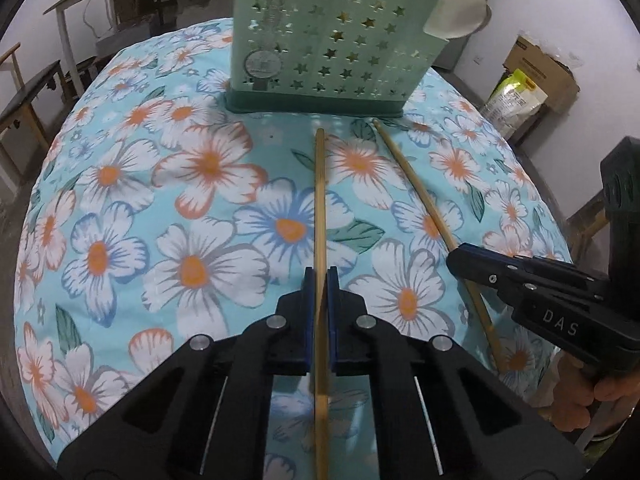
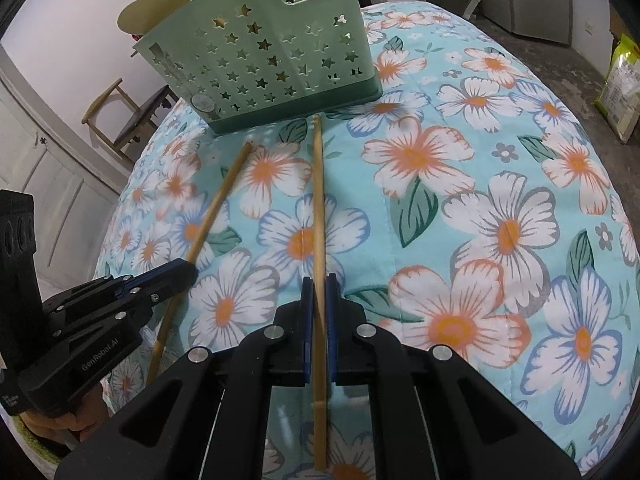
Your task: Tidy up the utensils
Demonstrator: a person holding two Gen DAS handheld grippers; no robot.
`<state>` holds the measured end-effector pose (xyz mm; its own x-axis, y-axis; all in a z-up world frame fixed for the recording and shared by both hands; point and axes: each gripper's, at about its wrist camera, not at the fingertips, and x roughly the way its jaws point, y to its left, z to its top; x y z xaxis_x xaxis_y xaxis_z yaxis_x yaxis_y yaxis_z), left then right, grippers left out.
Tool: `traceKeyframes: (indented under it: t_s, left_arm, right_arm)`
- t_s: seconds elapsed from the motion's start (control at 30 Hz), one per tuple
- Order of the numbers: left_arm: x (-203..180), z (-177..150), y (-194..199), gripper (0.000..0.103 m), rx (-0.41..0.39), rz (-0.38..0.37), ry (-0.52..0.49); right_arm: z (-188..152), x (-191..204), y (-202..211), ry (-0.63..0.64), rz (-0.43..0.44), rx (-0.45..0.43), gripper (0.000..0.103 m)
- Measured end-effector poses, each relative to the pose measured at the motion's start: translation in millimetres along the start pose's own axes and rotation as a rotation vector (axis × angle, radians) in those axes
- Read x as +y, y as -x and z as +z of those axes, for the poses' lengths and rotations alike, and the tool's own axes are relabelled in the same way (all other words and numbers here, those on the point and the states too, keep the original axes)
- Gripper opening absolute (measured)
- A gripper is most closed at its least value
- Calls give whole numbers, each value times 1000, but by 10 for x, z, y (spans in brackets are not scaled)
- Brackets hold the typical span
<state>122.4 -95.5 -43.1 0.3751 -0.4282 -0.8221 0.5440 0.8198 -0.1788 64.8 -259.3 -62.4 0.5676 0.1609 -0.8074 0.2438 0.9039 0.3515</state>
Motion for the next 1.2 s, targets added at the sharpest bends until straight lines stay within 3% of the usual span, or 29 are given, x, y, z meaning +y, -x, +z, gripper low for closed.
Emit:
traceKeyframes:
  t_s: [0.5,0.73,0.8,1.03,1.2]
  left_arm:
    - [420,-231,341,4,-3,126,170]
    - [523,-253,342,6,-9,129,213]
    - [539,-237,366,19,-23,127,216]
    - [599,-185,310,45,-38,112,233]
    - [630,-191,246,83,-55,59,266]
  right_arm:
    - [-49,-35,85,-5,41,27,6]
    - [-65,-6,84,3,50,65,8]
    - [-53,17,72,9,53,71,16]
    - [-20,123,10,22,96,73,44]
    - [-11,199,-16,42,116,73,63]
